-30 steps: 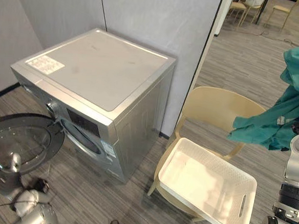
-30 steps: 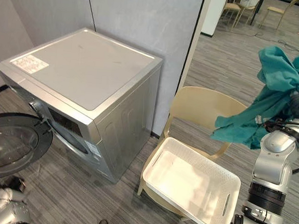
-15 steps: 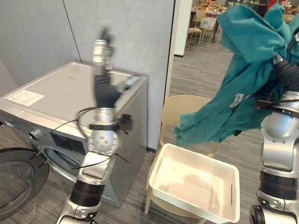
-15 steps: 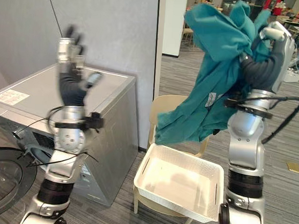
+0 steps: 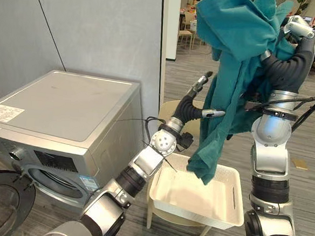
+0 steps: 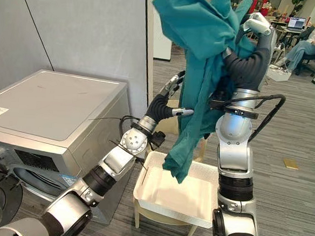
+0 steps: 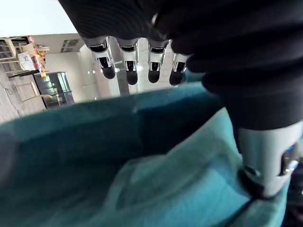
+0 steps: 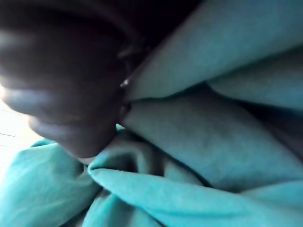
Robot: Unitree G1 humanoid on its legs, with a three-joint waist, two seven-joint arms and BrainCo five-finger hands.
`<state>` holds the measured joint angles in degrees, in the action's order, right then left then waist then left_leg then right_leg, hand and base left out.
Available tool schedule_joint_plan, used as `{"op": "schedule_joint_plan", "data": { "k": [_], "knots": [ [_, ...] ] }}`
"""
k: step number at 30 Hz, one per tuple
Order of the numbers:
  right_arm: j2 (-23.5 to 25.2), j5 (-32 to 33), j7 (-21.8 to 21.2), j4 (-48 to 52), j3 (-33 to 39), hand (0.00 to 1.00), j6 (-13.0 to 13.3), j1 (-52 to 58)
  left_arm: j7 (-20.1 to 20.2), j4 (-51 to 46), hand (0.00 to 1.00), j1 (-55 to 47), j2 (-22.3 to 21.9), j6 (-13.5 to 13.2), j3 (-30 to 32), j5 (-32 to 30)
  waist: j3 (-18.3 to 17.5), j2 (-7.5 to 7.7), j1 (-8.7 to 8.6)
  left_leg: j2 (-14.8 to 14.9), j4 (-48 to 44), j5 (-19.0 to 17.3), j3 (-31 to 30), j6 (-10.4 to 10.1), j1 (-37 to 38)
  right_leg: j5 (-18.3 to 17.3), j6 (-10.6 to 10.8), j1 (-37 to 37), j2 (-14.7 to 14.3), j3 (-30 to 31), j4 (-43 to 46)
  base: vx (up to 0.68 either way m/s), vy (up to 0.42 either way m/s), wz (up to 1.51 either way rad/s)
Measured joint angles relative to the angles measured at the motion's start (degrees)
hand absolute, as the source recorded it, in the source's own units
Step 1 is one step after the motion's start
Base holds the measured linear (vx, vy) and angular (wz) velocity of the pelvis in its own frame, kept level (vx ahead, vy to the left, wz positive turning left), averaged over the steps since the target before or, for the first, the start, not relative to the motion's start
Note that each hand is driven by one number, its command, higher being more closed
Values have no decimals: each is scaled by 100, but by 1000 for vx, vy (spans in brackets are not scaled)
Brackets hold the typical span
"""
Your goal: Pick up the laundry basket with both hands and put the clothes into the washing machine.
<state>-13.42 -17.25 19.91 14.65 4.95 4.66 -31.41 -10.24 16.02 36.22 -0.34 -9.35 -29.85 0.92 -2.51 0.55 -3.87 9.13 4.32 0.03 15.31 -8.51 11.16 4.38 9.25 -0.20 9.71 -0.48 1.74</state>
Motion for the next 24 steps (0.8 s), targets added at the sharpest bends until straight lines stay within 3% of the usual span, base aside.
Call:
{"op": "schedule_joint_plan", "data": {
  "k": [5,20,21,24],
  "knots": [
    [216,134,-7,176,-201,100,158,56,-24,409,0,168,-230,17,-155,-160,18,94,-23,-2,94,-8,200,-6,158,-1,2,-11,-50,184,5,-27,-6,-18],
    [424,347,-9,494,-574,100,297,449,-228,1095,0,817,-615,85,-225,-158,31,116,-159,-5,94,-16,265,-14,160,5,13,-55,-61,245,4,-5,-4,-2],
    [434,369,-9,494,-593,100,297,449,-228,1172,100,849,-640,120,-233,-158,31,116,-159,-7,94,-17,283,-14,155,11,21,-75,-62,262,5,-20,-16,-9],
    [453,372,-8,495,-608,100,297,452,-231,1226,100,931,-647,163,-355,-168,31,116,-173,-7,94,-19,321,-16,152,15,25,-106,-73,302,4,-18,-16,-7]
  ]
}}
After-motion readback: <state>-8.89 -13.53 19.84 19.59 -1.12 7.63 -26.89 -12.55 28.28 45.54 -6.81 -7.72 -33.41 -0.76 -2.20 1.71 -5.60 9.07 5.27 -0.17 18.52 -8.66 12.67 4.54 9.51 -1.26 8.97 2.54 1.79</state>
